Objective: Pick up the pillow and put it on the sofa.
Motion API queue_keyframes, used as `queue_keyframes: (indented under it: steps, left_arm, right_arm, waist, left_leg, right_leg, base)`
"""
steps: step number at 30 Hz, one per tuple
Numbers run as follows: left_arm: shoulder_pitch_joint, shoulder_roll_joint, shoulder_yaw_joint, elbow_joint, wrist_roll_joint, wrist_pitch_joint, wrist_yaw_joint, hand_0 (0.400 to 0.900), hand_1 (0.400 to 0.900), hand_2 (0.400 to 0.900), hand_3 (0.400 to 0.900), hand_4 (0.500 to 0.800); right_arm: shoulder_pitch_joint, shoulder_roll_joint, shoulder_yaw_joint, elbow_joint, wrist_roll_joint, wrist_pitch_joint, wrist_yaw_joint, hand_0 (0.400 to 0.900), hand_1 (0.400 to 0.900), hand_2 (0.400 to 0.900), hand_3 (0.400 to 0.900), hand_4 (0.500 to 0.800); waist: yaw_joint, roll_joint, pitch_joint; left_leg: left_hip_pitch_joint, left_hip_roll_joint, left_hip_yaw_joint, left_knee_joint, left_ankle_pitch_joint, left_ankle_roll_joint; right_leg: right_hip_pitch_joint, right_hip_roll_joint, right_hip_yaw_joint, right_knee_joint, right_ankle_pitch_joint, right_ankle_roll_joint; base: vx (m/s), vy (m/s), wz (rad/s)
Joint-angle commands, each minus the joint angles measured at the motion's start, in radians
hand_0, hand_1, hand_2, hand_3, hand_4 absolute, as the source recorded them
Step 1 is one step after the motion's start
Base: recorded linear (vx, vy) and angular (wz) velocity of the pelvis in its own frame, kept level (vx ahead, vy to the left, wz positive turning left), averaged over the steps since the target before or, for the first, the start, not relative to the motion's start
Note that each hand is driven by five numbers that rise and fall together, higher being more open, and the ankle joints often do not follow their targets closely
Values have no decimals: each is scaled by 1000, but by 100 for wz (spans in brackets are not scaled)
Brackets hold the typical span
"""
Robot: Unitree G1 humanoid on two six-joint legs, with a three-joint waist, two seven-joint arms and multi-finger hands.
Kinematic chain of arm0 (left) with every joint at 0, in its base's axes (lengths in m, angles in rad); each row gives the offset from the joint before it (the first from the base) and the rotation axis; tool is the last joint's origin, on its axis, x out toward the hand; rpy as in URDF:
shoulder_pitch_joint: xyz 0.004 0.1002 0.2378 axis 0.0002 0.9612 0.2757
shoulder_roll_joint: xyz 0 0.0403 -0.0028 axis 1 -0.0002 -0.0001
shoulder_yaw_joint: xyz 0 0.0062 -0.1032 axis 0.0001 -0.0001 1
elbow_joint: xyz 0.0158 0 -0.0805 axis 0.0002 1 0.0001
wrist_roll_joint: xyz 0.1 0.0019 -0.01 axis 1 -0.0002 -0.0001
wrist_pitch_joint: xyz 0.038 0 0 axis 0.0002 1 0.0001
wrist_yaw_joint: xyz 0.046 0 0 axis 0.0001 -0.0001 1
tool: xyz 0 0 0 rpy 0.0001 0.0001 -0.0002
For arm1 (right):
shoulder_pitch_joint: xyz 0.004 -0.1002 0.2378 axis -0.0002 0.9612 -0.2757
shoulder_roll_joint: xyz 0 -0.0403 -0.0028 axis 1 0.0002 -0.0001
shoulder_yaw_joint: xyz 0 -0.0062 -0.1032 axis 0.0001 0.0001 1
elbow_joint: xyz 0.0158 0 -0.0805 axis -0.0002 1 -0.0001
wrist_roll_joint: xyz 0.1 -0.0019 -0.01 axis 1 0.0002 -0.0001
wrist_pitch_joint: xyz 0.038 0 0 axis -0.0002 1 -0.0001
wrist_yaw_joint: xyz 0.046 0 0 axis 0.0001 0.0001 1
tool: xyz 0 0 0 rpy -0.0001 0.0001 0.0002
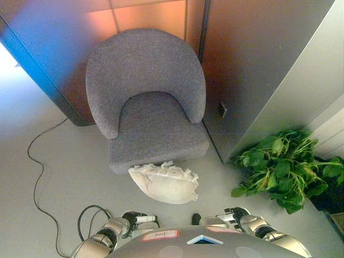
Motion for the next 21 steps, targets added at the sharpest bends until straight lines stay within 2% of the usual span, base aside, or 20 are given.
queue_keyframes:
  steps: [1,13,17,21]
  left_arm:
    - [-69,-7,15,62,8,-15,20,900,900,900,900,800]
    - [-70,-4,15,59,1,3,-1,900,900,900,900,800]
    - [-70,-6,16,61,3,0,8,900,900,900,900,800]
    - [-78,0,7,54,5,3,21,900,900,900,900,800]
  right_arm:
    - [-72,25,55,74,-20,9,17,900,900,900,900,800]
    - [-74,24,54,73,-32,5,8,900,900,900,900,800]
    - [-78,19,67,66,-127,-42,-52,900,900,900,900,800]
    - [-101,2,113,34,-251,-44,-110,900,900,900,900,800]
  waist:
    - [-2,-24,52]
    - [0,-25,55]
    - [2,-25,57]
    - [9,-25,72]
  left_leg:
    - [37,-45,-47,4,-137,35]
    - [38,-45,-49,4,-137,35]
    - [37,-45,-49,4,-137,36]
    - [22,-45,-52,9,-135,36]
  right_leg:
    - [52,-22,-44,28,-113,84]
    - [52,-23,-45,29,-112,85]
    - [52,-25,-47,30,-112,86]
    - [38,-31,-49,35,-110,87]
  base:
    - [0,0,0]
    - [0,0,0]
    - [6,-9,1]
    - [8,-54,5]
